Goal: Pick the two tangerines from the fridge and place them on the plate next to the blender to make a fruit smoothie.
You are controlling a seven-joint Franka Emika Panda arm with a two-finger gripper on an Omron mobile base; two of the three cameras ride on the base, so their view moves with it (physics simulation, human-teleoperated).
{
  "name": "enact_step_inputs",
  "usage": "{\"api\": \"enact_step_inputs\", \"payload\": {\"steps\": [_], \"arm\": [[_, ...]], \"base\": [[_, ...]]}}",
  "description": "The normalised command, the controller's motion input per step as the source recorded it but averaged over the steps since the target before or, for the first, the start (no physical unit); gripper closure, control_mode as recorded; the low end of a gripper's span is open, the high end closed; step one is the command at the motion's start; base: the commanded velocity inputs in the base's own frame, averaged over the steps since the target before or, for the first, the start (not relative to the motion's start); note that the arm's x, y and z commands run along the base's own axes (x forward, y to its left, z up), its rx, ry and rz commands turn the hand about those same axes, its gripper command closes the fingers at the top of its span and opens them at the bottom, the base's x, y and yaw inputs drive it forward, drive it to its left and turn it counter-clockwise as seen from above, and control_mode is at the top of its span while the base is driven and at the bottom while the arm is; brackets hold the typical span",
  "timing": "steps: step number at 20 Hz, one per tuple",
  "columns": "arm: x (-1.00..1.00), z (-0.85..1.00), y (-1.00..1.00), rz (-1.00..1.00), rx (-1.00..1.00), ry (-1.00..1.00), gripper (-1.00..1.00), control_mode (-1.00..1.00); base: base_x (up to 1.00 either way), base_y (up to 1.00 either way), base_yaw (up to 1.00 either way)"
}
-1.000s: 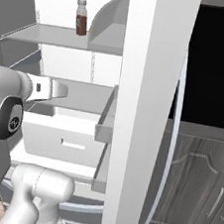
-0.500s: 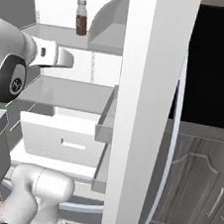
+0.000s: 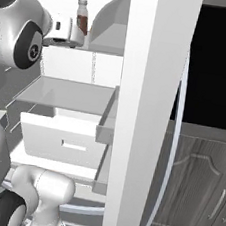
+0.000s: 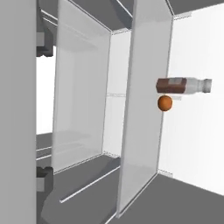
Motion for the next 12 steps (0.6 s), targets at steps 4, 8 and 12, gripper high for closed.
{"api": "enact_step_inputs", "payload": {"steps": [4,8,12], "arm": [[1.00,-0.48,0.18,0.06,0.18,0.00,-1.00,-1.00],[1.00,-0.16,0.32,0.00,0.12,-0.12,-1.00,-1.00],[1.00,-0.05,0.19,0.00,0.00,-0.05,-1.00,-1.00]], "base": [[0.00,0.00,0.00],[0.00,0.00,0.00],[0.00,0.00,0.00]]}}
